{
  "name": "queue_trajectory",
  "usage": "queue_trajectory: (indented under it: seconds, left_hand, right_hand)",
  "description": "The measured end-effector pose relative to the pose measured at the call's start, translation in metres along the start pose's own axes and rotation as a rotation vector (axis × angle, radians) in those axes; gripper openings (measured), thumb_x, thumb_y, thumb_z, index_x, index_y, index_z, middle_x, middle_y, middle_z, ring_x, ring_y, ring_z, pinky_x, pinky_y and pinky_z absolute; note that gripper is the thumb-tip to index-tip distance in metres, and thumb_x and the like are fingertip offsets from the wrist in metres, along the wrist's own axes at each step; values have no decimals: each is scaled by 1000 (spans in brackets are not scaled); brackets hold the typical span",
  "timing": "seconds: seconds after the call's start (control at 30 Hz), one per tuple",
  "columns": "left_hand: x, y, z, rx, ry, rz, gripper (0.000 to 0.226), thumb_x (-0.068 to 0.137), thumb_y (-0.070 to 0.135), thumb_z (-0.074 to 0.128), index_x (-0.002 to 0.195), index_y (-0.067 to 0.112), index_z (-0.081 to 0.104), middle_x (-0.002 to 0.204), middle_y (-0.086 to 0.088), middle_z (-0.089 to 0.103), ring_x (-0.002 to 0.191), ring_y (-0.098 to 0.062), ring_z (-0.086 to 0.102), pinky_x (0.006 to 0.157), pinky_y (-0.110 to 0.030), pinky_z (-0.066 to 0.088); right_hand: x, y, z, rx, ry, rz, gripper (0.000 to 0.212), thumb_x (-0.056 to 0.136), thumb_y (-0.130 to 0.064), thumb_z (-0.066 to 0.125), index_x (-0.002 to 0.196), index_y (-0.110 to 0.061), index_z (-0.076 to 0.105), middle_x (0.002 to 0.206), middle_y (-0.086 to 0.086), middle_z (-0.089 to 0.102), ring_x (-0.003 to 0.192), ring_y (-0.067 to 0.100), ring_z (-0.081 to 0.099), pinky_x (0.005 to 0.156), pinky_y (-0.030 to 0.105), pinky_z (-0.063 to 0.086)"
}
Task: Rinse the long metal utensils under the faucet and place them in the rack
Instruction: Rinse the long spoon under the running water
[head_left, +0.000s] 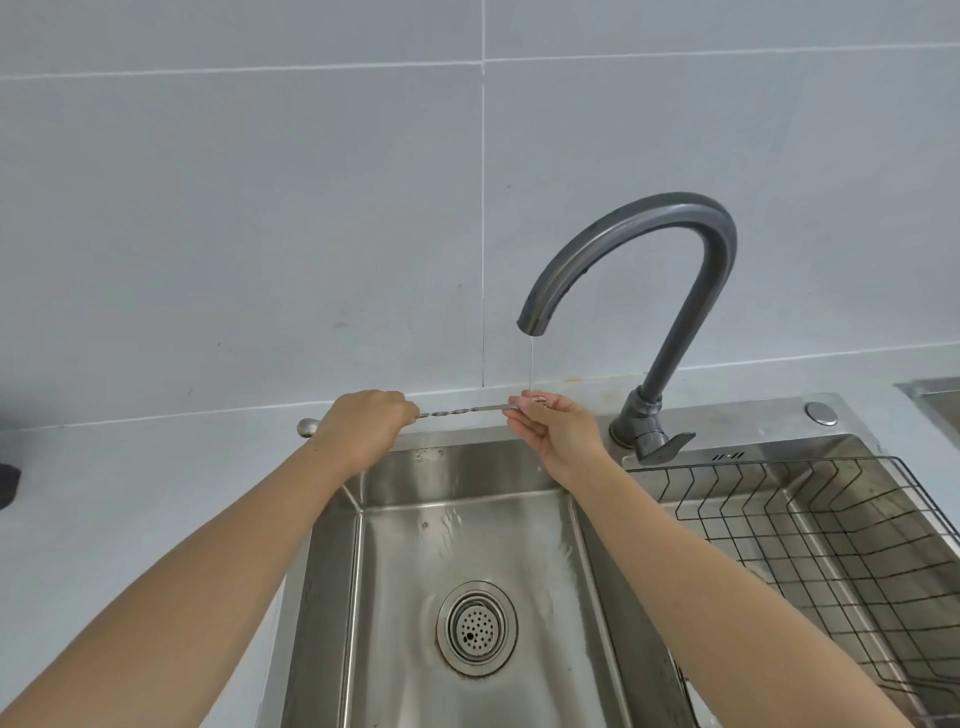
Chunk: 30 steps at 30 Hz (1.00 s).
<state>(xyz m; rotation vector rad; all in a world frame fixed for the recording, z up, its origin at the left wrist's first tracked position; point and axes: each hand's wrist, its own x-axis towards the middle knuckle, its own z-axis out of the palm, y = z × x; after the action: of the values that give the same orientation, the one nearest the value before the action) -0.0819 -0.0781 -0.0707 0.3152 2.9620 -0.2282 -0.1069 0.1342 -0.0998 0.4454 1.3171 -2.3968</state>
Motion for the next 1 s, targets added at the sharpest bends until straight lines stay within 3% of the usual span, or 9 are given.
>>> queue_trajectory:
  seconds: [0.1, 0.2, 0.33, 0.47, 0.63, 0.77, 0.87, 0.93, 1.0]
  left_hand:
    - [-1, -2, 3, 15, -20, 15, 22, 85, -2, 42, 76, 18, 40, 62, 7, 25, 78, -22, 42, 53, -26, 24]
    - [-1, -4, 4, 28, -45, 20, 32, 84, -4, 41, 63, 18, 31, 61, 7, 24, 77, -22, 41, 49, -25, 21]
    - [2, -1, 5, 9, -17, 67, 24, 83, -5, 42, 73, 16, 37, 61, 7, 23, 75, -23, 41, 60, -29, 28]
    - [3, 4, 2, -4, -26, 48, 23, 87, -3, 41, 78, 18, 38, 65, 5, 30, 78, -23, 40, 58, -27, 27]
    - [2, 3, 1, -9, -38, 63, 22, 89, 1, 41, 75, 19, 37, 61, 7, 24, 76, -23, 40, 54, -25, 25]
    - [1, 5, 0, -42, -39, 70, 23, 95, 10, 38, 74, 17, 38, 60, 7, 25, 77, -23, 41, 65, -28, 29]
    - [1, 8, 1, -34, -22, 62, 34, 94, 8, 38, 62, 14, 30, 60, 6, 24, 74, -24, 39, 57, -26, 25]
    - [2, 9, 2, -28, -18, 65, 42, 92, 6, 39, 55, 17, 23, 59, 5, 24, 73, -24, 39, 50, -25, 19]
    - [3, 10, 3, -39, -7, 65, 39, 92, 5, 41, 57, 17, 27, 58, 5, 24, 72, -25, 40, 54, -26, 23]
  right_hand:
    - [4, 7, 4, 32, 39, 16, 11, 87, 3, 57, 80, -5, 56, 55, 0, 70, 52, 9, 69, 54, 17, 57]
    - [4, 11, 5, 44, 84, 39, 17, 95, -10, 49, 80, -5, 57, 67, 6, 69, 61, 14, 70, 55, 20, 57]
    - [0, 11, 6, 138, 56, 53, 33, 101, -25, 32, 84, -8, 54, 84, 12, 64, 80, 21, 64, 68, 25, 57]
    - [-2, 13, 14, 213, -1, 53, 25, 101, -21, 36, 87, -9, 53, 83, 10, 66, 77, 20, 66, 67, 25, 58]
    - [-2, 14, 9, 212, 8, 0, 10, 91, 0, 52, 85, -6, 58, 62, 1, 72, 59, 8, 71, 57, 19, 58]
    - [-6, 15, 15, 199, 126, 16, 19, 95, -19, 51, 79, -10, 57, 69, 2, 70, 61, 10, 69, 55, 22, 58]
    - [-10, 12, 19, 184, 170, 76, 41, 98, -39, 37, 77, -8, 55, 79, 9, 66, 72, 19, 65, 63, 27, 55]
    - [-11, 11, 20, 186, 157, 94, 45, 99, -40, 33, 78, -5, 54, 81, 12, 65, 73, 21, 64, 67, 29, 54]
    - [-10, 12, 21, 152, 121, 81, 33, 99, -28, 39, 79, -6, 53, 81, 11, 64, 72, 19, 64, 70, 28, 55]
